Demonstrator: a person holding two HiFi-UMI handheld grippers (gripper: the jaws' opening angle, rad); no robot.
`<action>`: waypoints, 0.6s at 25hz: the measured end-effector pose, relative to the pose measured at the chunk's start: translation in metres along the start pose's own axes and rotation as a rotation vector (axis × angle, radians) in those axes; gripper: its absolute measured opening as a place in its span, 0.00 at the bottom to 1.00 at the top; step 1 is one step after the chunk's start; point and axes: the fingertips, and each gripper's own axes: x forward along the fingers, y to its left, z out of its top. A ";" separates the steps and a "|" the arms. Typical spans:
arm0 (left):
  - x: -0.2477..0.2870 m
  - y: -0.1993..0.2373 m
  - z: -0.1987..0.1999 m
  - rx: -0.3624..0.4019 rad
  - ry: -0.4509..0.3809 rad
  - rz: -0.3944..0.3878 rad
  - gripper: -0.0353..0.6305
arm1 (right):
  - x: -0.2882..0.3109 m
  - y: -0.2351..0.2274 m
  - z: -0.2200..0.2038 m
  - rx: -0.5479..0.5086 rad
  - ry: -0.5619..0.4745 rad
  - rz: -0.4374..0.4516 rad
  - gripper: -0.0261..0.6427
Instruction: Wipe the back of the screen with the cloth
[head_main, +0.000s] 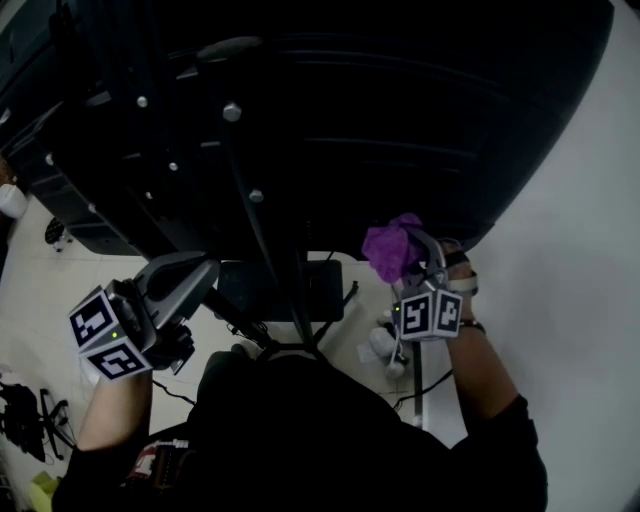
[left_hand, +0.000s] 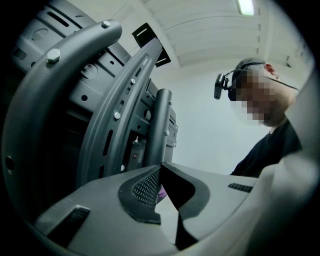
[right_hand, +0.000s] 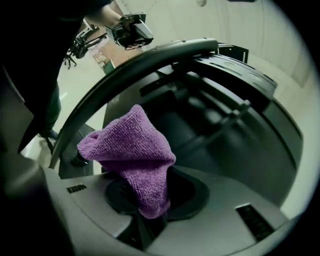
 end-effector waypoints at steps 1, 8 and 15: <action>0.000 -0.002 -0.001 -0.001 0.003 -0.003 0.05 | 0.010 0.017 0.014 0.000 -0.020 0.044 0.18; -0.002 -0.008 -0.011 -0.007 0.015 -0.010 0.05 | 0.055 0.056 0.052 0.178 -0.052 0.238 0.18; -0.003 -0.002 -0.009 -0.015 0.008 -0.011 0.05 | 0.050 0.057 0.039 0.216 -0.056 0.316 0.19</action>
